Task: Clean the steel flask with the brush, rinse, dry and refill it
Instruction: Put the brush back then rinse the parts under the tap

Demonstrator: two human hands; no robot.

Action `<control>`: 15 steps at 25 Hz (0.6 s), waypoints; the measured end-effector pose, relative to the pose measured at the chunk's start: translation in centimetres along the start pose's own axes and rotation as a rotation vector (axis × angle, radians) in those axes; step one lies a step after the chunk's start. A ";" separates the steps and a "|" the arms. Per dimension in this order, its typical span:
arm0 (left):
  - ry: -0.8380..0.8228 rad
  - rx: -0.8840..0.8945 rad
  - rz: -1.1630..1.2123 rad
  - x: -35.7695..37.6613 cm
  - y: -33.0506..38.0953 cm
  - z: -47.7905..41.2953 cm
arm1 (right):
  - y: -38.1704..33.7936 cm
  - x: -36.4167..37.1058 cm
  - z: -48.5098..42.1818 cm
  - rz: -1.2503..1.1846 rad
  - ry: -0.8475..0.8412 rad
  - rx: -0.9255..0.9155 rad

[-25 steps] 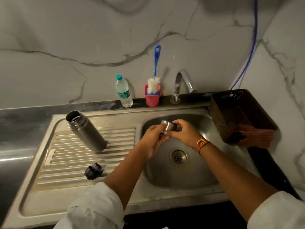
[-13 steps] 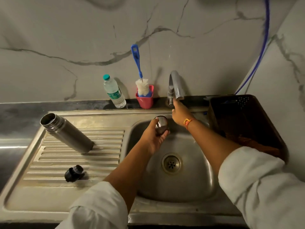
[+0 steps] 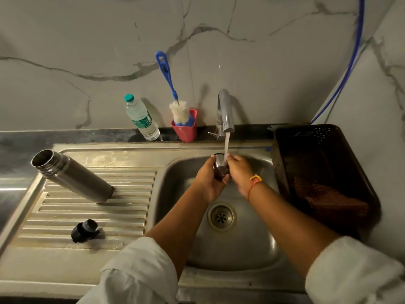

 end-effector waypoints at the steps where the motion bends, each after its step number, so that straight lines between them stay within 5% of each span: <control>1: 0.011 0.007 -0.037 0.6 -0.6 -0.3 | 1.5 0.9 1.0 -0.178 -0.048 0.152; 6: 0.027 0.142 -0.280 2.6 -1.7 -0.7 | 2.1 1.2 1.2 -0.608 -0.036 0.310; 12: 0.057 0.318 -0.699 2.4 -0.1 -1.2 | 0.8 0.6 1.1 -0.769 -0.064 0.513; 15: 0.069 0.352 -0.596 2.4 1.2 -0.9 | 0.2 0.7 2.0 -0.789 -0.118 0.467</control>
Point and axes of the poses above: each hand's wrist, its own z-axis away from the middle knuckle, its own x-axis out of the palm, y = z × x, the point moved 5 cm from there along -z, towards the middle knuckle, and after that the axes turned 4 degrees about -x, right-handed, at the moved point
